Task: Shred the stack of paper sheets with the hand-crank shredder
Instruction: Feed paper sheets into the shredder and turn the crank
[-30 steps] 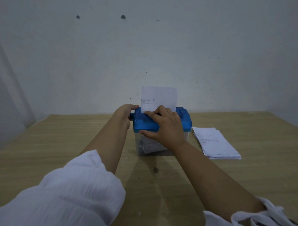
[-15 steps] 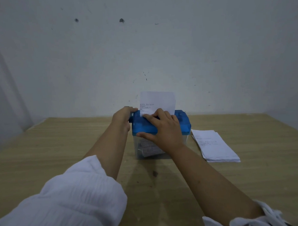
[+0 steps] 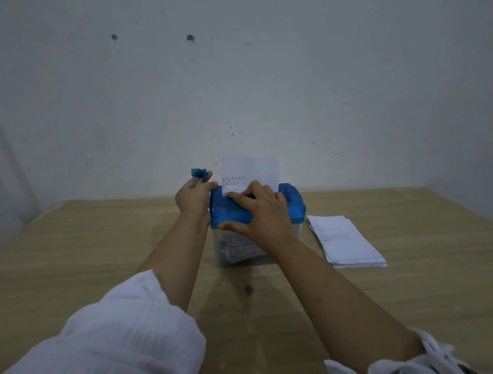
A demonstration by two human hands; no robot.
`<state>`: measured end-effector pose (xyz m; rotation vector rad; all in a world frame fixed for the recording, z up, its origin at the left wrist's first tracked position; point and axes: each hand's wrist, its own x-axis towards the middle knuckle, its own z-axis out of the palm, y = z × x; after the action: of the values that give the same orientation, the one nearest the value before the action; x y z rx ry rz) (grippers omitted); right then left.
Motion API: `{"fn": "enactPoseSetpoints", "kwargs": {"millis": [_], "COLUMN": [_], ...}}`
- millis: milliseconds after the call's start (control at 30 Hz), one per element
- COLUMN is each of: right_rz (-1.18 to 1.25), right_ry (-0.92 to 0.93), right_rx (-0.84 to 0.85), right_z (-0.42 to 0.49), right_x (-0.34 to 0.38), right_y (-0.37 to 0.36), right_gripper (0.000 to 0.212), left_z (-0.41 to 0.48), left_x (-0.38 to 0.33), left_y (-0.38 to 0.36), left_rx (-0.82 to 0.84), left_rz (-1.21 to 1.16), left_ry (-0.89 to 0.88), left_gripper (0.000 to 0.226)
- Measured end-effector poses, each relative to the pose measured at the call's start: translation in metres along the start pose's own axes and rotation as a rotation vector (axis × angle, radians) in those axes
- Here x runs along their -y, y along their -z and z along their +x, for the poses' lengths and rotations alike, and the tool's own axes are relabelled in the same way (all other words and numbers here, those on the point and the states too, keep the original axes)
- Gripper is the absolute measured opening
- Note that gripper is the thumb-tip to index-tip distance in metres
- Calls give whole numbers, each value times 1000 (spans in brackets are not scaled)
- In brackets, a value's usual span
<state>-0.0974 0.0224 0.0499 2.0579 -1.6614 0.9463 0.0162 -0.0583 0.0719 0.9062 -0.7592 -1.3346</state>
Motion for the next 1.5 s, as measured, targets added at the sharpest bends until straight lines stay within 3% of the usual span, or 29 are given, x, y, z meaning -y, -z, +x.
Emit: {"fn": "enactPoseSetpoints", "kwargs": {"millis": [267, 367, 433, 500, 700, 933, 1000, 1167, 1300, 1433, 1500], "right_rz": [20, 15, 23, 16, 28, 63, 70, 88, 85, 54, 57], "right_ry": [-47, -64, -78, -82, -98, -100, -97, -82, -54, -23, -11], "right_rx": [85, 82, 87, 107, 112, 79, 69, 48, 5, -57, -70], "right_z": [0, 3, 4, 4, 4, 2, 2, 0, 0, 2, 2], "right_x": [2, 1, 1, 2, 4, 5, 5, 4, 4, 1, 0], "right_y": [4, 2, 2, 3, 5, 6, 5, 2, 0, -3, -4], "right_gripper": [66, 65, 65, 65, 66, 67, 66, 66, 65, 65, 67], "left_z": [-13, -25, -30, -36, -60, -72, -76, -72, -53, -42, -38], "left_x": [-4, -14, -18, -18, 0, 10, 17, 39, 41, 37, 39], "left_y": [4, 0, 0, 4, 26, 44, 48, 64, 67, 65, 64], "left_rx": [61, 40, -18, -43, -83, -168, -193, -190, -105, -112, -130], "left_rz": [59, 35, 5, -4, -9, -43, -42, 9, 1, 10, -9], "left_ry": [-184, -184, -155, -189, -227, -80, -38, 177, 294, 356, 365], "left_gripper": [34, 9, 30, 33, 10, 15, 25, 36, 32, 16, 21]}}
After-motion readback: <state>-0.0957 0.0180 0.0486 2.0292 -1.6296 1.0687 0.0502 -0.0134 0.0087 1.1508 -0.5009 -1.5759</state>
